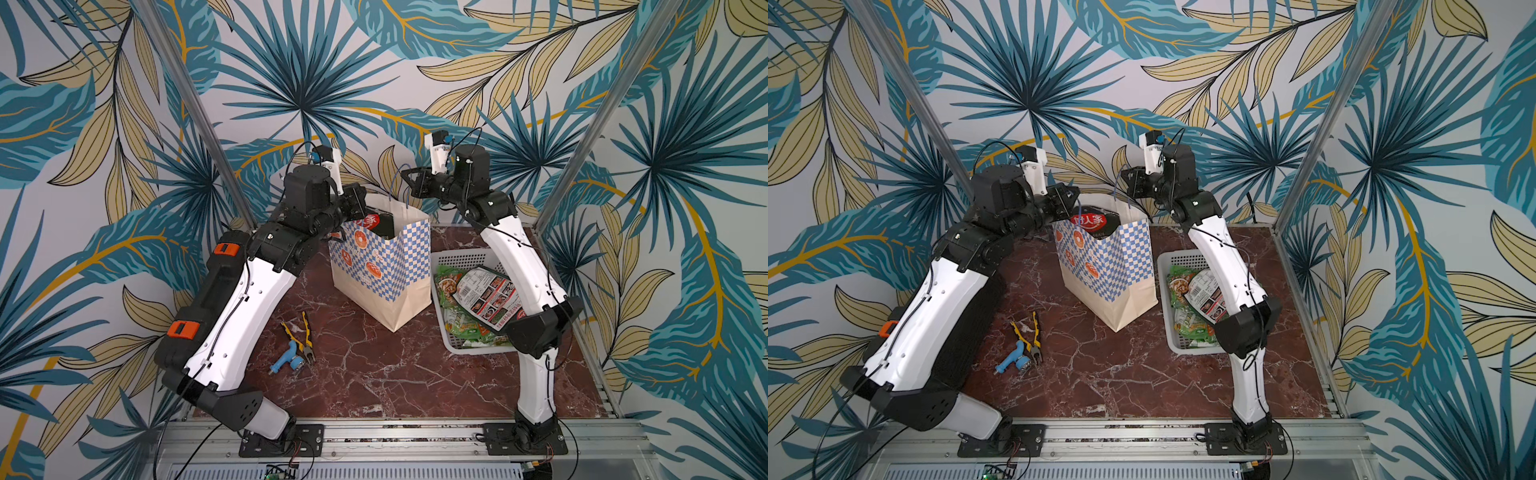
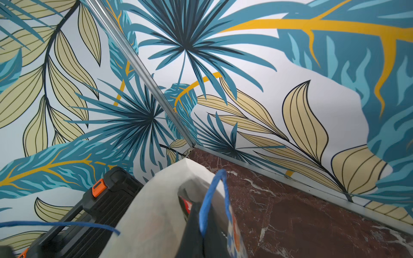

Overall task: Place the condiment packets inside the bag
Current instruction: Adjust the paper bag at the center of the board.

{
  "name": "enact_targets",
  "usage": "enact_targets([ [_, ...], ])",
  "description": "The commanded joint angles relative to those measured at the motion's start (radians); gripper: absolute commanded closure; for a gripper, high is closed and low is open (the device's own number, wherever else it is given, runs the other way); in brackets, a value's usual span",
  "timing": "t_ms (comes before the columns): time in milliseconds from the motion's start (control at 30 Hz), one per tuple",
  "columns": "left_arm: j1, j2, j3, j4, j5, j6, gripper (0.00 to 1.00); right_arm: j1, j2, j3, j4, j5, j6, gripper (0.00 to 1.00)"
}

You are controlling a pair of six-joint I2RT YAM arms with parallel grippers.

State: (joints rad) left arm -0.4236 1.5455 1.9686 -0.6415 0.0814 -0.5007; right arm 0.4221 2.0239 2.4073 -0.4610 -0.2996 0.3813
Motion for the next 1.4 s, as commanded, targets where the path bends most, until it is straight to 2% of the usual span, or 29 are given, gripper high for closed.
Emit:
enact_targets([
  [0,0.033,0.028,0.084,-0.029,0.112,0.078,1.00,0.007,-0.079,-0.055,0.037,0.092,0.038,1.00],
  [100,0.040,0.009,0.024,-0.022,0.146,0.079,1.00,0.010,-0.155,-0.167,0.037,0.097,0.038,1.00],
  [267,0.048,-0.127,-0.279,0.101,0.148,0.098,1.00,0.019,-0.339,-0.568,0.195,0.094,0.077,1.00],
  [367,0.066,-0.182,-0.388,0.139,0.151,0.094,1.00,0.026,-0.390,-0.687,0.233,0.077,0.099,1.00],
  [467,0.082,-0.181,-0.371,0.122,0.142,0.107,1.00,0.034,-0.393,-0.681,0.232,0.061,0.118,1.00],
  [633,0.154,-0.107,-0.254,0.065,0.159,0.125,1.00,0.056,-0.321,-0.517,0.168,0.050,0.123,1.00],
  [867,0.237,-0.122,-0.298,0.061,0.208,0.129,1.00,0.071,-0.319,-0.515,0.138,0.038,0.131,1.00],
  [1000,0.243,-0.173,-0.348,0.050,0.261,0.112,0.87,0.081,-0.362,-0.576,0.115,0.011,0.126,1.00],
  [1033,0.243,-0.188,-0.369,0.051,0.284,0.098,0.80,0.085,-0.380,-0.605,0.116,0.008,0.125,1.00],
  [1067,0.243,-0.213,-0.407,0.068,0.321,0.078,0.66,0.089,-0.401,-0.642,0.119,0.008,0.123,0.98],
  [1100,0.241,-0.238,-0.445,0.081,0.356,0.059,0.55,0.091,-0.421,-0.677,0.120,0.005,0.122,0.93],
  [1133,0.241,-0.258,-0.473,0.081,0.375,0.047,0.51,0.093,-0.439,-0.704,0.116,0.001,0.119,0.88],
  [1233,0.241,-0.329,-0.548,0.051,0.367,0.037,0.42,0.100,-0.487,-0.778,0.109,-0.008,0.119,0.71],
  [1367,0.241,-0.376,-0.587,0.005,0.381,0.026,0.40,0.110,-0.527,-0.807,0.066,-0.019,0.106,0.57],
])
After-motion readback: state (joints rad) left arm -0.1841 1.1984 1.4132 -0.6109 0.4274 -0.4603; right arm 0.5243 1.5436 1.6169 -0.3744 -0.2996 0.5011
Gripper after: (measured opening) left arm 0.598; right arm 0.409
